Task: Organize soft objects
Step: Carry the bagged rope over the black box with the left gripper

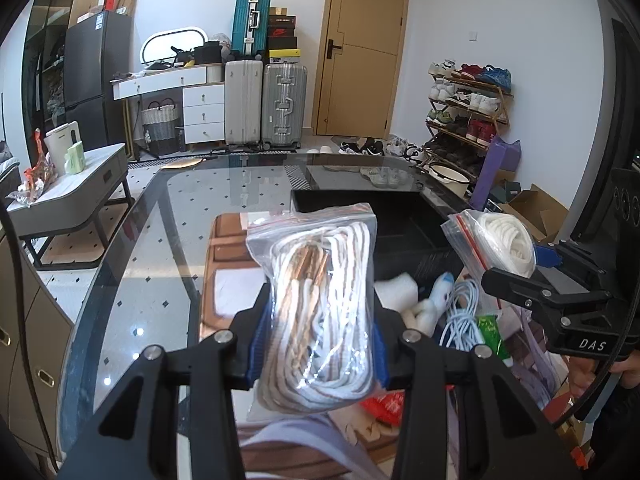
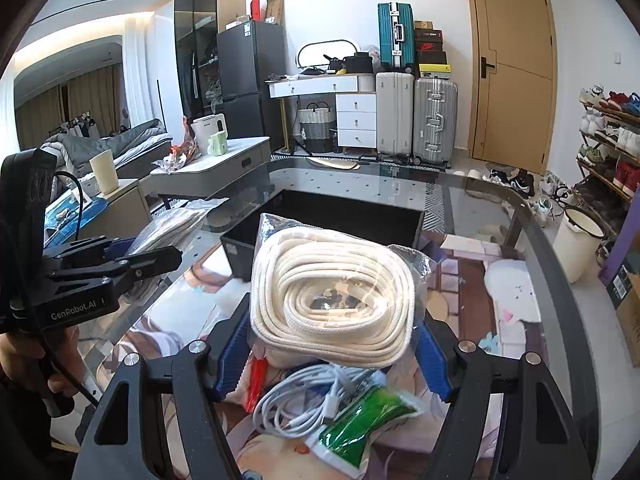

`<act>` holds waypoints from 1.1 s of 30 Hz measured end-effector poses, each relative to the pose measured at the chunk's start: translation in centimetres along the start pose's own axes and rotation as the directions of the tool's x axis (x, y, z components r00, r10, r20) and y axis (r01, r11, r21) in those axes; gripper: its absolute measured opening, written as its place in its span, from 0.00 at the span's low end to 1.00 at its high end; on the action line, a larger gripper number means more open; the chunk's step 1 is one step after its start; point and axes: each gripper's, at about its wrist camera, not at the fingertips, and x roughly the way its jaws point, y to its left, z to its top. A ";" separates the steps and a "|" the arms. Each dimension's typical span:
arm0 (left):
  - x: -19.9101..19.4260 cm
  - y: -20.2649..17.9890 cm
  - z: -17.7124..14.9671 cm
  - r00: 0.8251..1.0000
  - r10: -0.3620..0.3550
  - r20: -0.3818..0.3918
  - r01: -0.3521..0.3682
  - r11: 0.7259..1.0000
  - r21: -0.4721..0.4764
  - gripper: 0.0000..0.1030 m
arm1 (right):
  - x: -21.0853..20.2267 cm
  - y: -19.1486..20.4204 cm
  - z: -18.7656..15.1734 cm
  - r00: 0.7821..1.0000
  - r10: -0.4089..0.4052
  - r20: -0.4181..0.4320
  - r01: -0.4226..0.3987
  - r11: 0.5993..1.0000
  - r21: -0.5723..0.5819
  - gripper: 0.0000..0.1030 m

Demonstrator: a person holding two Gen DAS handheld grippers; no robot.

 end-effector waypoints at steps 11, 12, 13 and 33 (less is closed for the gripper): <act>1.8 -1.4 3.1 1.000 0.005 0.004 -0.005 0.999 0.036 0.39 | 0.6 -0.6 1.9 1.000 -0.006 0.012 0.006 1.000 -0.028 0.71; 1.9 -1.5 3.3 1.000 0.002 0.007 -0.003 0.999 0.038 0.39 | 0.6 -0.6 2.0 1.000 -0.005 0.012 0.005 1.000 -0.030 0.71; 2.0 -1.5 3.5 1.000 -0.001 0.010 0.001 0.999 0.039 0.39 | 0.7 -0.7 2.1 1.000 -0.003 0.011 0.004 0.999 -0.032 0.71; 5.6 -2.1 6.9 1.000 -0.028 0.001 0.028 0.996 0.081 0.40 | 4.8 -1.3 4.8 0.998 -0.021 -0.063 0.017 0.998 -0.066 0.71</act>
